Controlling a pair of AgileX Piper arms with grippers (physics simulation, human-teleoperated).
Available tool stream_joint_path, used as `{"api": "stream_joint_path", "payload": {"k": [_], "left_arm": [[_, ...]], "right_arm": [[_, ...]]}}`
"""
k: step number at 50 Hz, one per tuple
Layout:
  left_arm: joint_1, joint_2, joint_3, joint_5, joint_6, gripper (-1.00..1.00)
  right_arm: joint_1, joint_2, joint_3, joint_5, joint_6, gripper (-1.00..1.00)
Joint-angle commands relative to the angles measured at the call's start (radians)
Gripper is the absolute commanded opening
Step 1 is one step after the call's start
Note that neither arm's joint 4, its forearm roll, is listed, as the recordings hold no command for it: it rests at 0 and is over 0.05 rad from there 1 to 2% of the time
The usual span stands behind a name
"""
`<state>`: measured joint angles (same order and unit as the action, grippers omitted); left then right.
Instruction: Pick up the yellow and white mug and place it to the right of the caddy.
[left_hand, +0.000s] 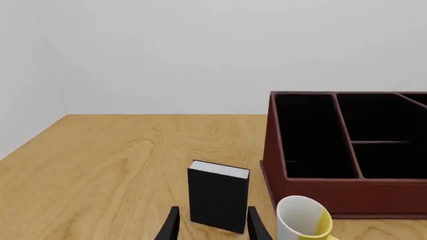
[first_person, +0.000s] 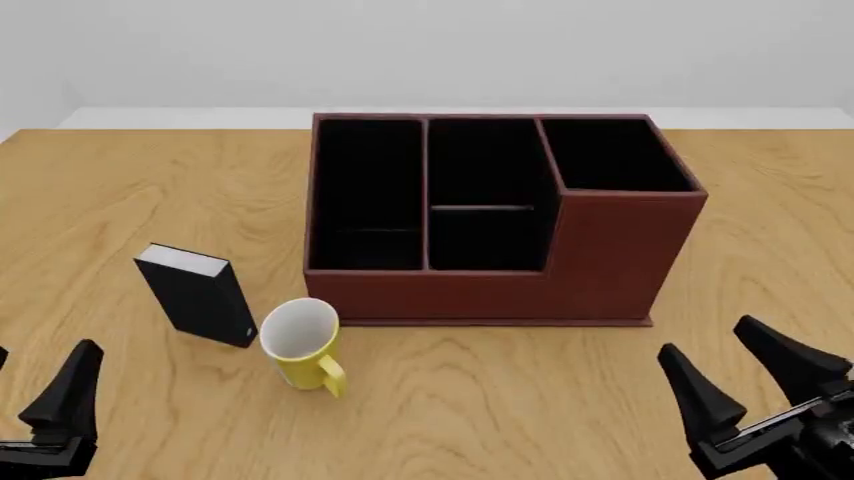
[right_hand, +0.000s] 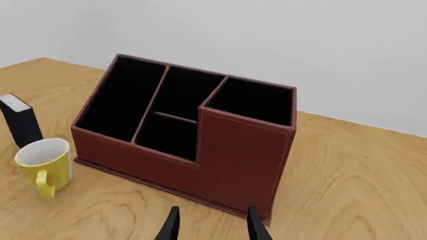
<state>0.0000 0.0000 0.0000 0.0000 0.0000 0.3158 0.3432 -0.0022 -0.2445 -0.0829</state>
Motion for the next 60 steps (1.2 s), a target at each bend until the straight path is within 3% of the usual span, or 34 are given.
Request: {"api": "stream_joint_path", "payload": {"k": [1, 30, 40, 45, 60], "left_arm": [[0.0, 0.0, 0.0, 0.0, 0.0, 1.0], [0.0, 0.0, 0.0, 0.0, 0.0, 1.0], [0.0, 0.0, 0.0, 0.0, 0.0, 1.0], [0.0, 0.0, 0.0, 0.0, 0.0, 1.0], [0.0, 0.0, 0.0, 0.0, 0.0, 1.0]], "right_arm": [[0.08, 0.057, 0.001, -0.06, -0.015, 1.0], [0.246, 0.35, -0.003, -0.33, -0.004, 1.0], [0.323, 0.517, -0.017, -0.473, -0.01, 1.0], [0.336, 0.553, -0.038, -0.488, -0.005, 1.0], [0.417, 0.772, -0.079, -0.653, -0.005, 1.0]]}}
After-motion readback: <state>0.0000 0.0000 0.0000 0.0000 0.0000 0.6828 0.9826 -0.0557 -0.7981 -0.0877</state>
